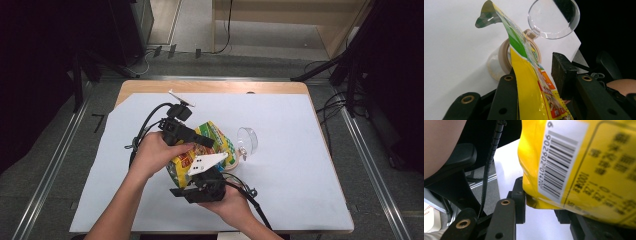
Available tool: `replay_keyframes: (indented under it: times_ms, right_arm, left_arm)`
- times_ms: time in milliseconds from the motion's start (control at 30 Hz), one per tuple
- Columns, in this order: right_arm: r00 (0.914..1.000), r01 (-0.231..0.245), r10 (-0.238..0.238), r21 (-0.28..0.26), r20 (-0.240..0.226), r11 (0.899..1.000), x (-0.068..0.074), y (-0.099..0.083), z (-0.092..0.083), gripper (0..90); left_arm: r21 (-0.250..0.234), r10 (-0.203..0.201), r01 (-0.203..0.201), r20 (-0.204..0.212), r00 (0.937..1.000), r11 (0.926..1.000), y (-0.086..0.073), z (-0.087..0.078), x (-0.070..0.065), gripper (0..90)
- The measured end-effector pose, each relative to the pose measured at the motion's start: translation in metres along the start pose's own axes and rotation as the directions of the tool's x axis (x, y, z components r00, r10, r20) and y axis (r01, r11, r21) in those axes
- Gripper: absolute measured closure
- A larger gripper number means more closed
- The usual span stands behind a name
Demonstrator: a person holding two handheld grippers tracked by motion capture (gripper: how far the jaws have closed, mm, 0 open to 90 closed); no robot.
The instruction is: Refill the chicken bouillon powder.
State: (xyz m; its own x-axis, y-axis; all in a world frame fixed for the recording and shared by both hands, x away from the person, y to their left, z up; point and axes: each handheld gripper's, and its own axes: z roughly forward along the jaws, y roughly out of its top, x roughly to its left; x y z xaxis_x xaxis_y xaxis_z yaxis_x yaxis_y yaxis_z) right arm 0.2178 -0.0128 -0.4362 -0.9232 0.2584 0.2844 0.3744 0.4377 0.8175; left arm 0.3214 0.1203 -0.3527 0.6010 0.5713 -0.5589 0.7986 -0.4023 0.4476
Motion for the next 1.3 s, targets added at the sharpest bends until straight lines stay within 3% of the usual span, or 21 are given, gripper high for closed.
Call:
replay_keyframes:
  times_ms: [500, 633, 867, 1133, 1300]
  right_arm:
    - [1.0000, 0.006, -0.006, 0.002, 0.005, 1.000, 0.001, 0.001, 0.000, 67.8]
    - [1.0000, 0.002, -0.002, 0.015, 0.006, 1.000, 0.001, -0.003, 0.005, 68.8]
    - [0.9999, 0.013, -0.013, 0.022, 0.011, 1.000, 0.002, -0.004, 0.008, 69.6]
    - [0.9999, -0.005, 0.005, 0.005, -0.015, 1.000, 0.006, -0.002, 0.006, 69.9]
    - [0.9995, -0.016, 0.016, -0.012, -0.028, 1.000, 0.007, 0.002, 0.004, 70.0]
  left_arm:
    - [-0.010, -0.022, 0.022, -0.003, 0.9998, 0.9997, 0.000, -0.001, 0.001, 69.8]
    - [0.004, 0.005, -0.005, -0.028, 0.9996, 1.0000, -0.001, -0.002, -0.003, 78.0]
    - [0.013, 0.047, -0.047, -0.057, 0.9973, 0.9988, -0.001, -0.003, -0.011, 81.6]
    - [0.009, 0.051, -0.051, -0.058, 0.9970, 0.9987, -0.001, -0.007, -0.014, 80.5]
    - [-0.013, 0.035, -0.036, -0.050, 0.9981, 0.9993, 0.000, -0.009, -0.012, 75.3]
